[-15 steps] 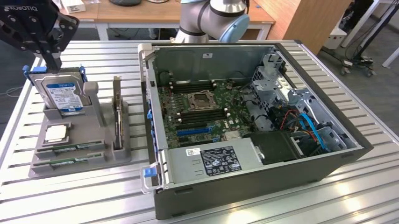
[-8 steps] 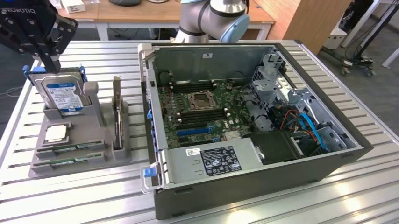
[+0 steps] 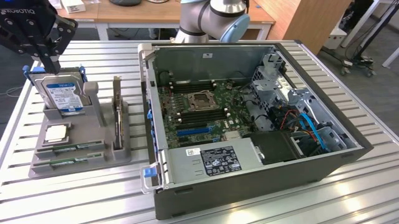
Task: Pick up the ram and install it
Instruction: 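Pick up the ram and move it above insertion slot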
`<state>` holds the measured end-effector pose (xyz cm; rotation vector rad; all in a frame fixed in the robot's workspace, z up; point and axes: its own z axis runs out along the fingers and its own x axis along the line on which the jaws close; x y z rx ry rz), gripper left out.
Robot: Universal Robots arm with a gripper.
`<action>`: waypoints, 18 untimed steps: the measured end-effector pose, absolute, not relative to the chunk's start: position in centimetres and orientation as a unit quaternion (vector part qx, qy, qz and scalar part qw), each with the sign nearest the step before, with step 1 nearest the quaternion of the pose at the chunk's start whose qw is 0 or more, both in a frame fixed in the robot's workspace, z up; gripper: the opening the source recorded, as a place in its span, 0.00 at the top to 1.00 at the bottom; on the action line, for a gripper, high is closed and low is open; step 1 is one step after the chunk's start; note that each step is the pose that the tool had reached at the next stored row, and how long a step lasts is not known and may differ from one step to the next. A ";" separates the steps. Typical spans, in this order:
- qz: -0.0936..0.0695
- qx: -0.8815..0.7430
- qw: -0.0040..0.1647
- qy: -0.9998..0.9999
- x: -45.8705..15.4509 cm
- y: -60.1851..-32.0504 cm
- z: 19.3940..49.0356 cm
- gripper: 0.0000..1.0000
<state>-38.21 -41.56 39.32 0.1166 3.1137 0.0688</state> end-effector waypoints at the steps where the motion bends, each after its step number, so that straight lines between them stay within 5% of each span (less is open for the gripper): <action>1: 0.022 0.037 0.012 0.999 -38.2 -41.6 39.3 0.90; 18: 0.023 -0.009 0.011 1.000 -38.2 -41.6 39.3 0.90</action>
